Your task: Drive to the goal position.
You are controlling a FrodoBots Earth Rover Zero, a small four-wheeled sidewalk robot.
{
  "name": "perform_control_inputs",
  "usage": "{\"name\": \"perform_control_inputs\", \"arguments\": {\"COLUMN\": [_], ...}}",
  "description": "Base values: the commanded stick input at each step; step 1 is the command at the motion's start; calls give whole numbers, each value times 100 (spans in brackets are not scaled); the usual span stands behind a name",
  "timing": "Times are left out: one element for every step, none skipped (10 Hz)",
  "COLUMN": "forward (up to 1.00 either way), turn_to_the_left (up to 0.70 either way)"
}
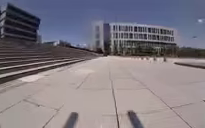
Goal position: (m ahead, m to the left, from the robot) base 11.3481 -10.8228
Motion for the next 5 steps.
{"name": "perform_control_inputs", "arguments": {"forward": [70, 70, 70, 70, 70], "turn_to_the_left": [0, 0, 0, 0, -3]}}
